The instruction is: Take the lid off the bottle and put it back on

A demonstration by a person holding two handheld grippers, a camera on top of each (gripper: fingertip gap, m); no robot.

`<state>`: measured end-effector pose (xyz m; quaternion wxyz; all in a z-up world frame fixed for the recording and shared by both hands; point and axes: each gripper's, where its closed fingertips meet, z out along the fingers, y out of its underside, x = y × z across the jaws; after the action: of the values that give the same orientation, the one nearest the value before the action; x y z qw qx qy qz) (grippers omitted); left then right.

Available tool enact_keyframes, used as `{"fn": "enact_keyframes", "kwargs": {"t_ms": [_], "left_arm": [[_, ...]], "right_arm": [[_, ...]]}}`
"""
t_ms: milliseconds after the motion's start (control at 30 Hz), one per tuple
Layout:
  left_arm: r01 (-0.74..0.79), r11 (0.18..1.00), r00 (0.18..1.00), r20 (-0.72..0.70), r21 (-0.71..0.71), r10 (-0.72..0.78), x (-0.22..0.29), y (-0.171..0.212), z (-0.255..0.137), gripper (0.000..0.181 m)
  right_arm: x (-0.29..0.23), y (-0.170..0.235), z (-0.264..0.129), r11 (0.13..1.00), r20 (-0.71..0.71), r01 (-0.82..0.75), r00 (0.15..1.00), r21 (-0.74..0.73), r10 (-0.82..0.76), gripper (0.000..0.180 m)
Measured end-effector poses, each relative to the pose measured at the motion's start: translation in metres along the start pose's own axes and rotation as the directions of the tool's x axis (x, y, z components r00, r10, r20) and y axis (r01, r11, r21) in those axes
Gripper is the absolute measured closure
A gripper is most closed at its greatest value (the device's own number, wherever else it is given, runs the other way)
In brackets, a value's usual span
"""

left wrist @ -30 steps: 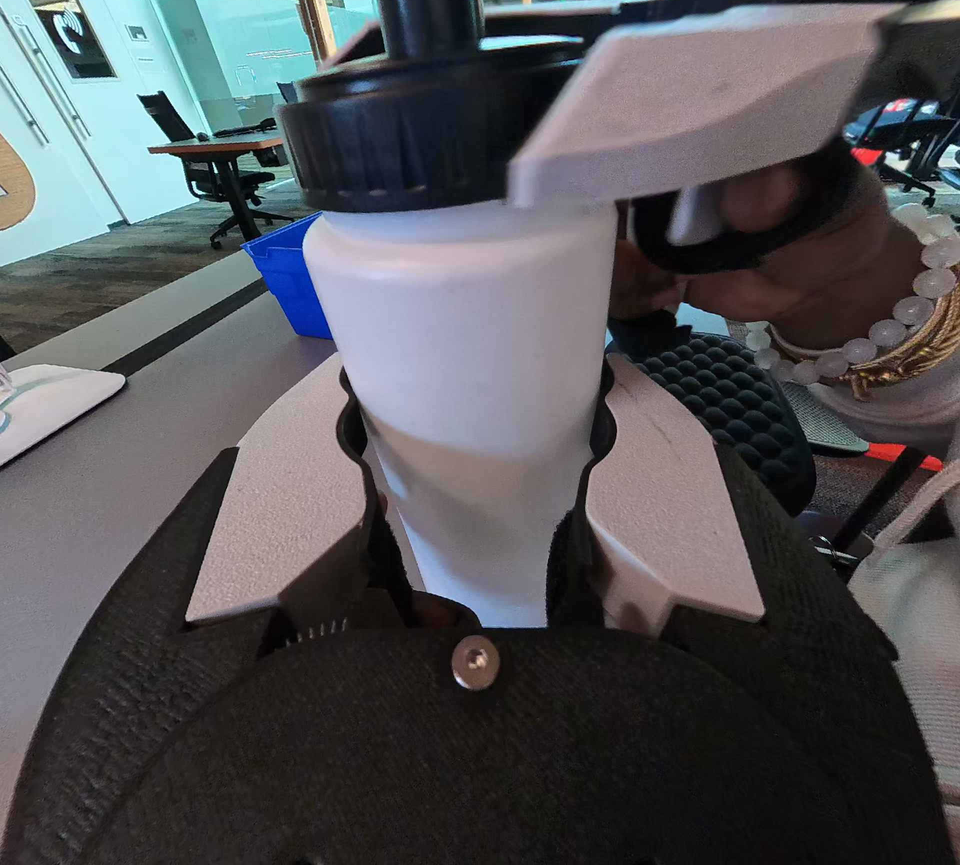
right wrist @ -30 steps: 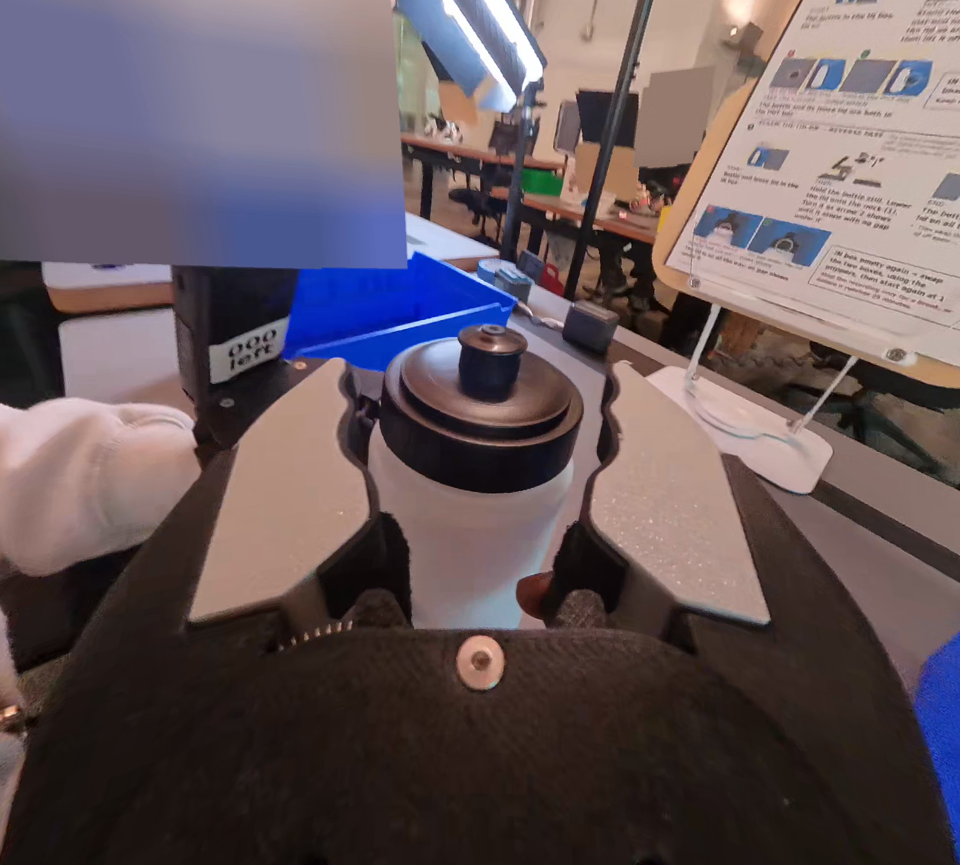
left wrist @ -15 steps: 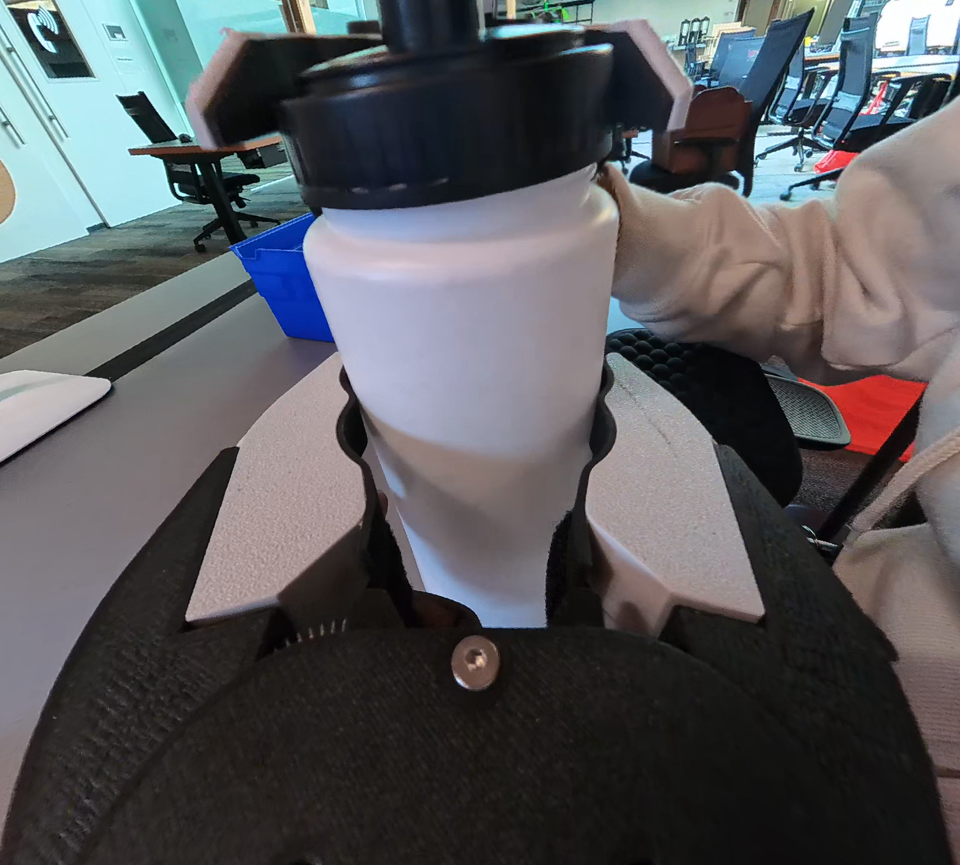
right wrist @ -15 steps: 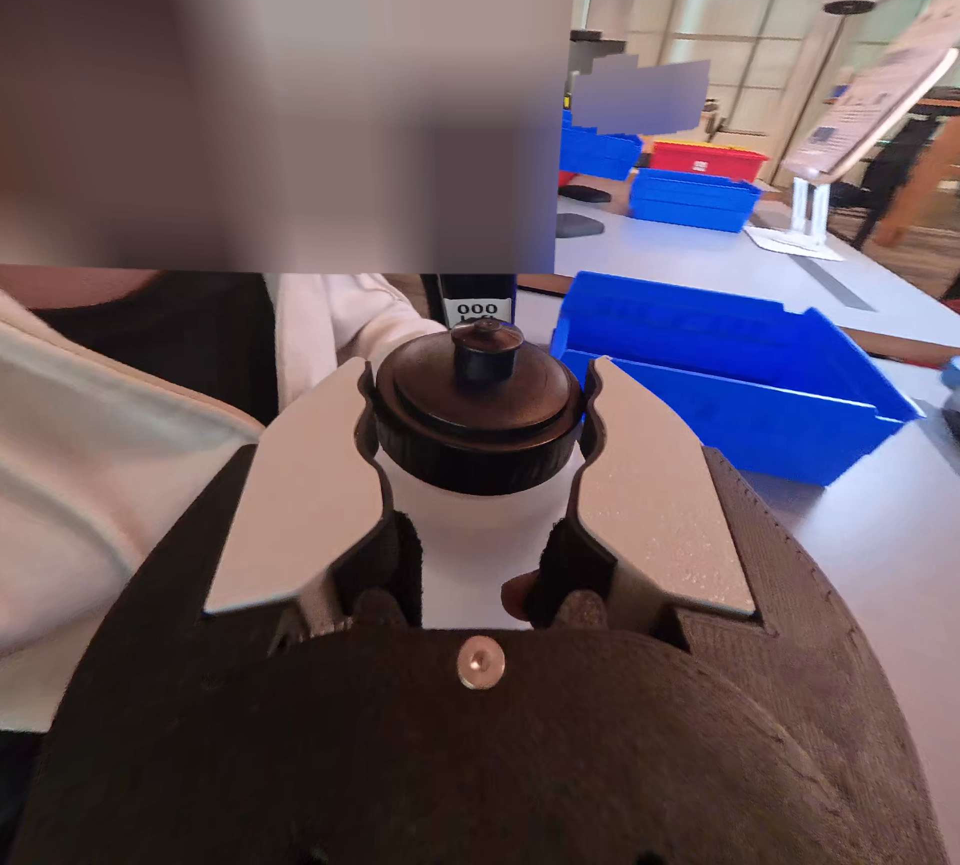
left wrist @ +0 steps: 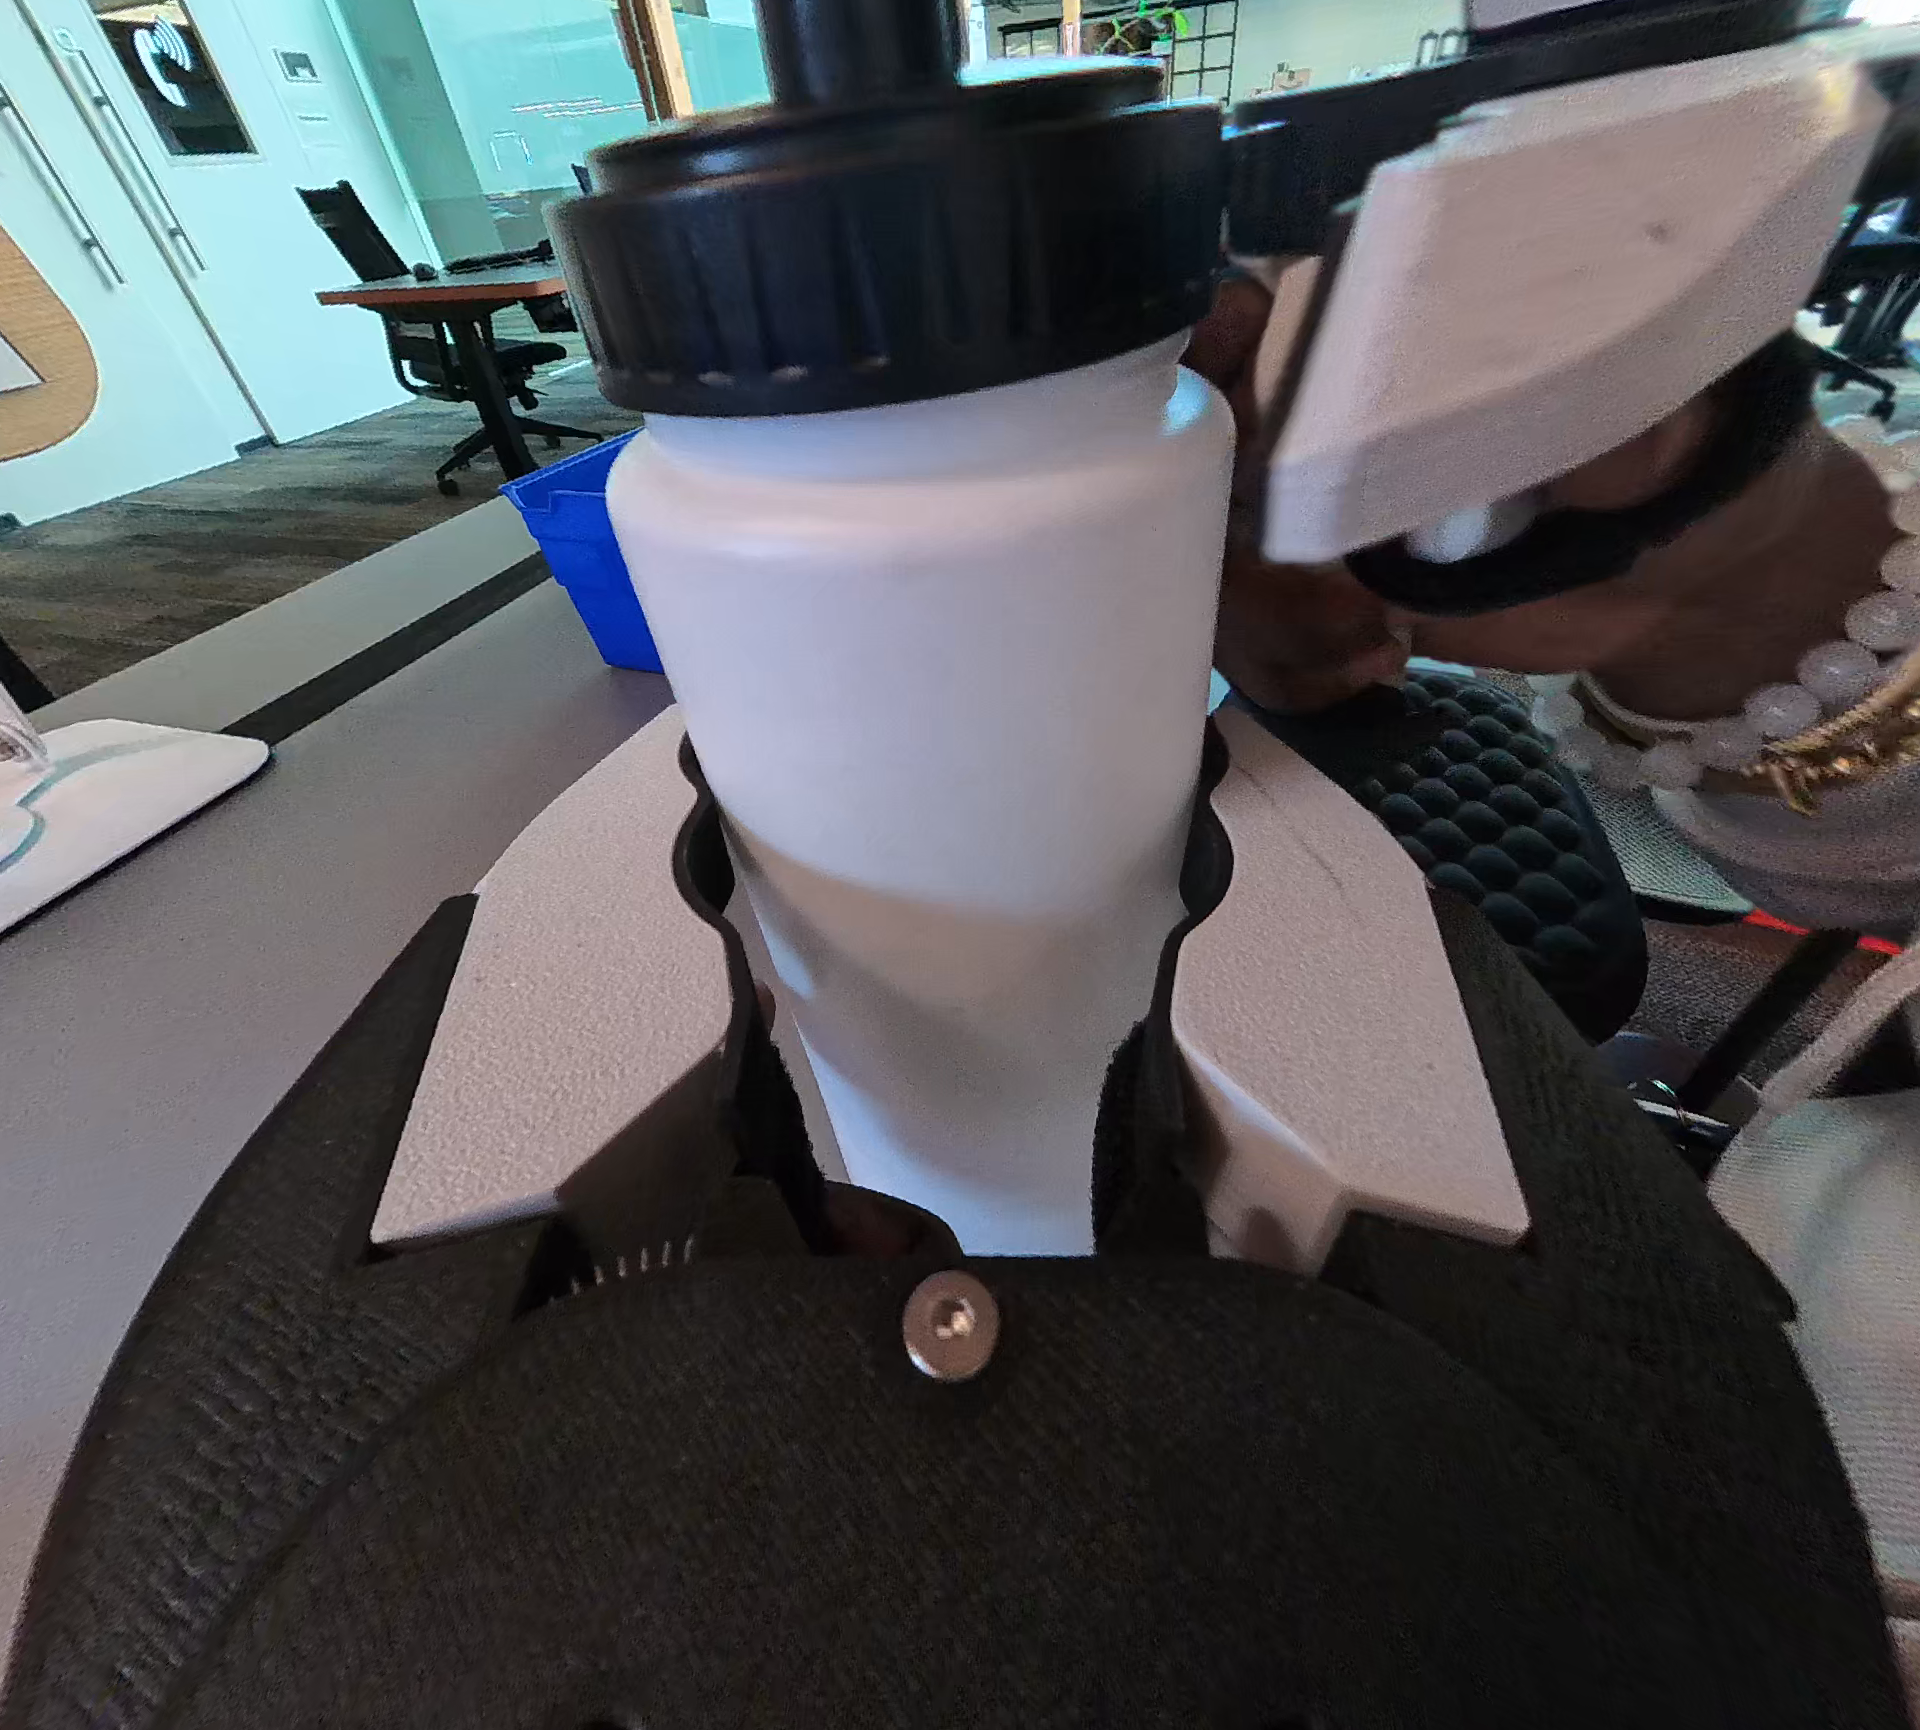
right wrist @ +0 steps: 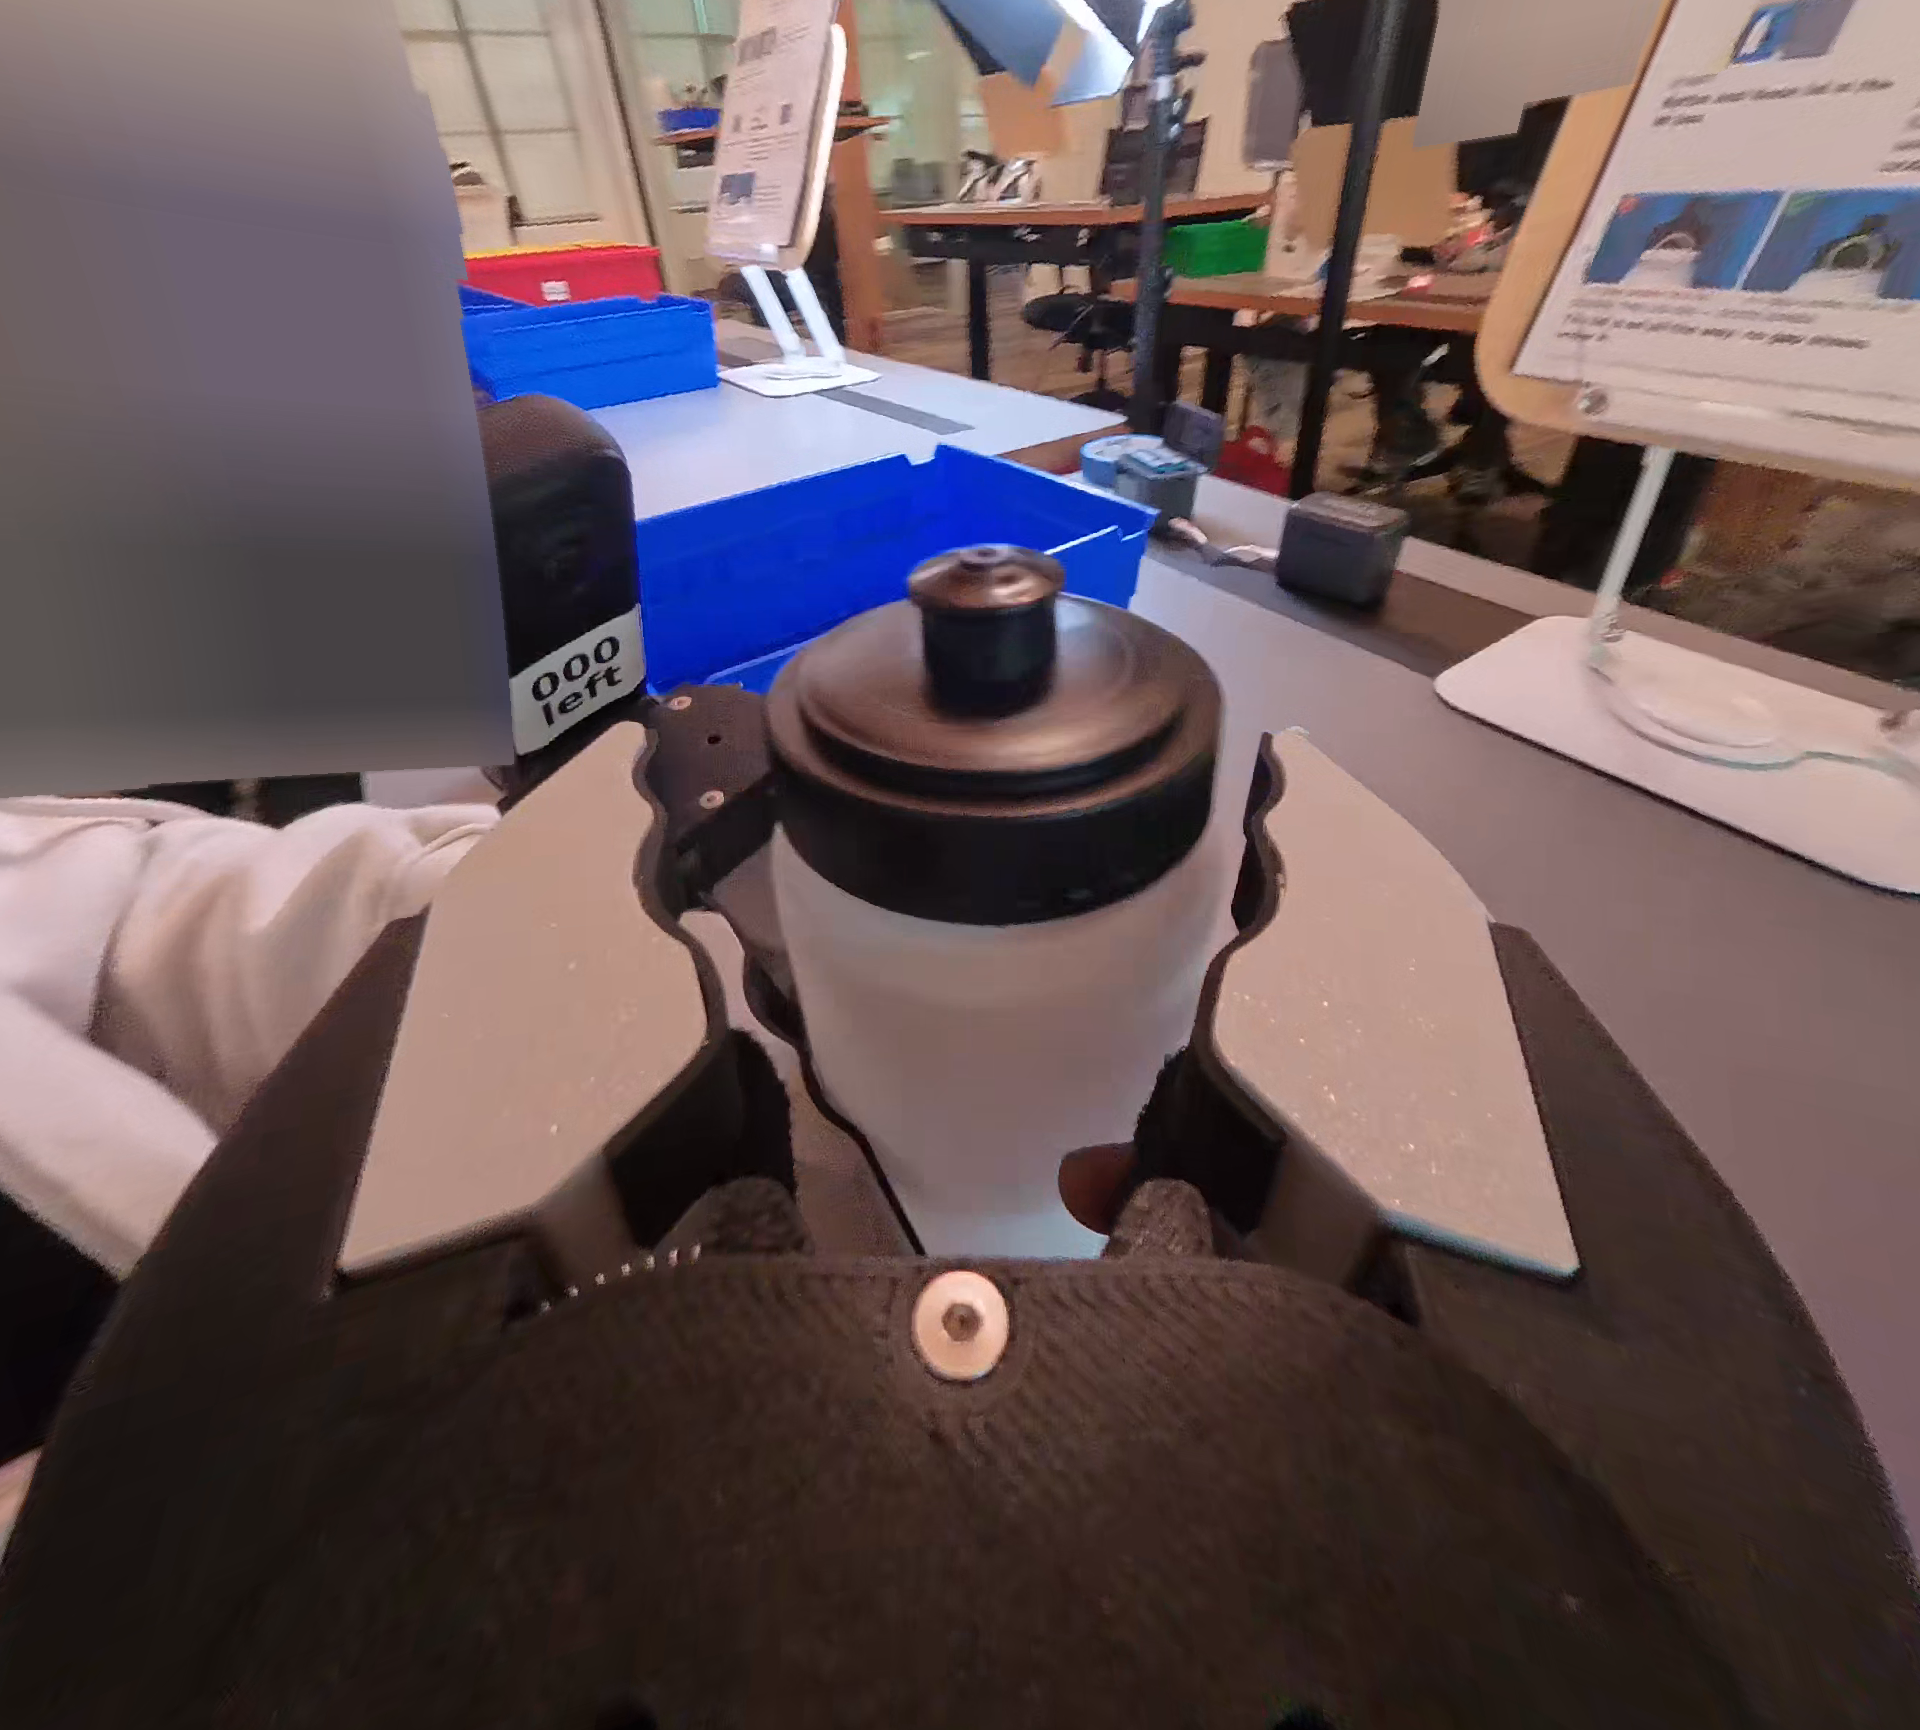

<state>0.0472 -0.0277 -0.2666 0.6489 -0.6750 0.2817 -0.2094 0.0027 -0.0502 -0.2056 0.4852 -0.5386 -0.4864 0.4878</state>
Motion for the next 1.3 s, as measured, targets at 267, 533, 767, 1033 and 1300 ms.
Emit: {"fn": "enact_keyframes", "kwargs": {"t_ms": [267,533,767,1033,1300], "left_arm": [[-0.002,1.000,1.000,-0.025,-0.004,0.002,0.001,0.000,-0.001,0.094],[0.008,1.000,0.995,-0.099,-0.001,-0.008,0.008,0.001,-0.001,0.095],[0.011,1.000,0.997,-0.082,0.000,-0.011,0.006,0.001,-0.001,0.095],[0.009,1.000,0.998,-0.068,-0.002,-0.009,0.005,0.001,-0.001,0.094],[0.012,1.000,0.998,-0.067,0.007,-0.011,0.005,0.001,0.000,0.094]], "right_arm": [[-0.001,-0.003,0.003,0.999,0.137,0.026,0.990,-0.020,-0.023,0.101],[-0.022,-0.046,-0.026,0.991,0.684,0.041,0.720,0.124,-0.115,0.102],[0.019,-0.061,-0.034,0.987,0.510,0.135,0.845,0.091,-0.163,0.102],[0.229,-0.020,-0.103,0.965,-0.305,-0.013,0.950,-0.261,-0.069,0.101],[0.355,0.115,-0.143,0.784,-0.669,-0.394,0.742,-0.480,-0.037,0.100]]}}
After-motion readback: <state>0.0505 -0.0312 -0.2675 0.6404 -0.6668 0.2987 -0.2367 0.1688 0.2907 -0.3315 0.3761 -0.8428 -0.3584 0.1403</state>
